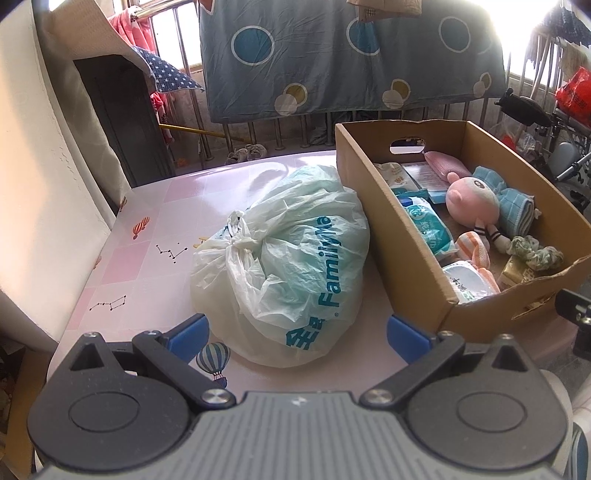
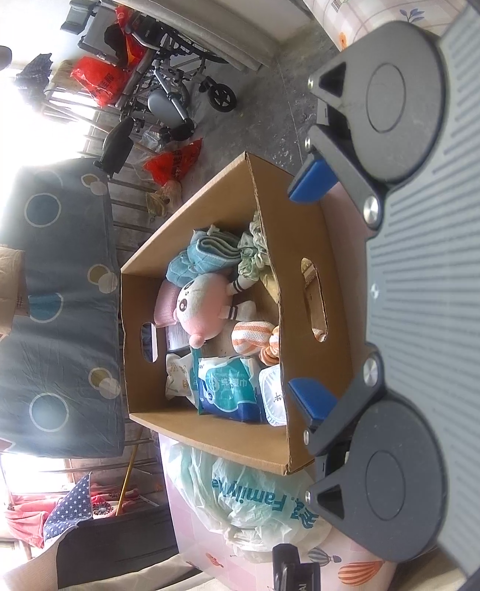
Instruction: Organize soft objects
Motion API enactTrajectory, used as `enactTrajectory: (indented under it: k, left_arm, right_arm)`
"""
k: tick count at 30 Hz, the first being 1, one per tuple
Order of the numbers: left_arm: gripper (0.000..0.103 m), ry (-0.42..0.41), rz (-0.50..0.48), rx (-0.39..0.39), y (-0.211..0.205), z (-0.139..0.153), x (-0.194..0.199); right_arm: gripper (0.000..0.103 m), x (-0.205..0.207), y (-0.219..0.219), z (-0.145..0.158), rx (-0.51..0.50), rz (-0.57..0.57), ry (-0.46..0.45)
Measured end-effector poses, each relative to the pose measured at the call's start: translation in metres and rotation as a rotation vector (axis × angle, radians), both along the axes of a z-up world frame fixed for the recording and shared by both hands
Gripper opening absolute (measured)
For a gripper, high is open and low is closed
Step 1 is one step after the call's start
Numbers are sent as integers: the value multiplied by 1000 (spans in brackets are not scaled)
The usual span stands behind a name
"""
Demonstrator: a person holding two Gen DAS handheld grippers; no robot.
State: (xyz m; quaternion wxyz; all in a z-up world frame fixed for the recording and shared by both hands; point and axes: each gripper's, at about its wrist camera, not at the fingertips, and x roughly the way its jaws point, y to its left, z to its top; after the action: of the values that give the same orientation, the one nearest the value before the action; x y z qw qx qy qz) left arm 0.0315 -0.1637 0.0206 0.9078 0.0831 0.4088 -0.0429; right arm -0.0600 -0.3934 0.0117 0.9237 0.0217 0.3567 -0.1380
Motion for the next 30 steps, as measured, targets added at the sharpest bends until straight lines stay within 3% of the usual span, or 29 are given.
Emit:
enactTrajectory:
  k: [30]
  left_arm:
    - [103,22,20,-7,4,-4,4]
  right_arm:
    - [102,8,0,-2,28,16,37]
